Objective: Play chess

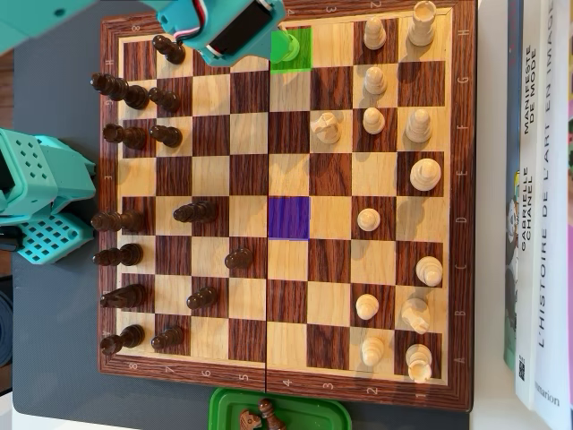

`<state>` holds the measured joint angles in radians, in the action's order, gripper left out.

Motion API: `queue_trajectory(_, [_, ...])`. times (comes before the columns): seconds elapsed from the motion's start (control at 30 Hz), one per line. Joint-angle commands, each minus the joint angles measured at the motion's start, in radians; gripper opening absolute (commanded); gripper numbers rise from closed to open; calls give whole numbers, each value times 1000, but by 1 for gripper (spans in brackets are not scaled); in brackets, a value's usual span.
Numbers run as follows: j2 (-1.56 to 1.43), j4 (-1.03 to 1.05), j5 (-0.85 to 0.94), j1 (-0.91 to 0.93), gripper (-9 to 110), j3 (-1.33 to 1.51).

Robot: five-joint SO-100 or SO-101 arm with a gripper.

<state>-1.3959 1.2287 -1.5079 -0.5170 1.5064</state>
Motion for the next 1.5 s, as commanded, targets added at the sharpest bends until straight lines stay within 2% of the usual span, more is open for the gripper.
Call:
queue_trajectory(0.0, [-6, -6, -9, -6, 7, -12])
queue_trajectory(0.17, [-6, -6, -9, -6, 8, -12])
queue_trajectory(0.4, [-6, -6, -8, -8, 16, -12])
queue_trajectory(0.93, [-17, -49, -5, -28, 16, -15])
queue_trajectory(1.47, [-54, -55, -2, -17, 16, -189])
